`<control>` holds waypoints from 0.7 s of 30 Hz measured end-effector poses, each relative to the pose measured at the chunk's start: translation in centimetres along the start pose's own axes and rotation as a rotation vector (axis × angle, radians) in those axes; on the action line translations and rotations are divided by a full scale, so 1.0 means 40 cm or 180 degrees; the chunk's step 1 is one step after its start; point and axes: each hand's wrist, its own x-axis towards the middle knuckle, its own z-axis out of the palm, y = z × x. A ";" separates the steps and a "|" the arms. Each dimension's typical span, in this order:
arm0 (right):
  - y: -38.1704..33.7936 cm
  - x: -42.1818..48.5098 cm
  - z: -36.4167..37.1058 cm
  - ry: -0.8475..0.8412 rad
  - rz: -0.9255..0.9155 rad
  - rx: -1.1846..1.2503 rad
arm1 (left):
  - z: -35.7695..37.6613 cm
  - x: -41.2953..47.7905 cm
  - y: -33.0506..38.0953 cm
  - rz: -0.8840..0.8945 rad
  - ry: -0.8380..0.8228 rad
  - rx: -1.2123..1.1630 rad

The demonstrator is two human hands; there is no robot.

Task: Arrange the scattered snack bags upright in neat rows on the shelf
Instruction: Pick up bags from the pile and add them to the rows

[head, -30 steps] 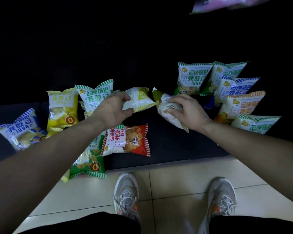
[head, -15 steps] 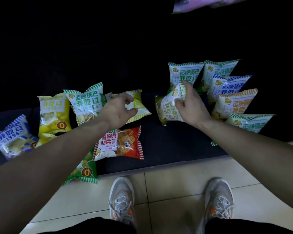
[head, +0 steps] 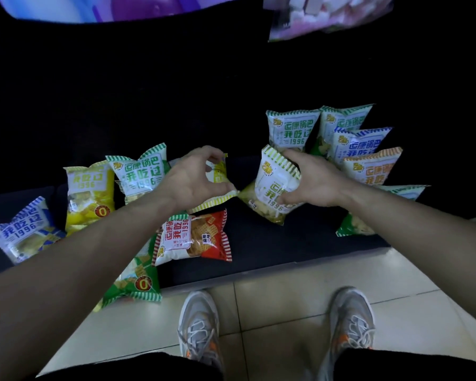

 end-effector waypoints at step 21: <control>0.149 -0.198 -0.144 0.0463 0.0233 0.0284 | 0.197 0.063 0.210 -0.0175 -0.0218 -0.0467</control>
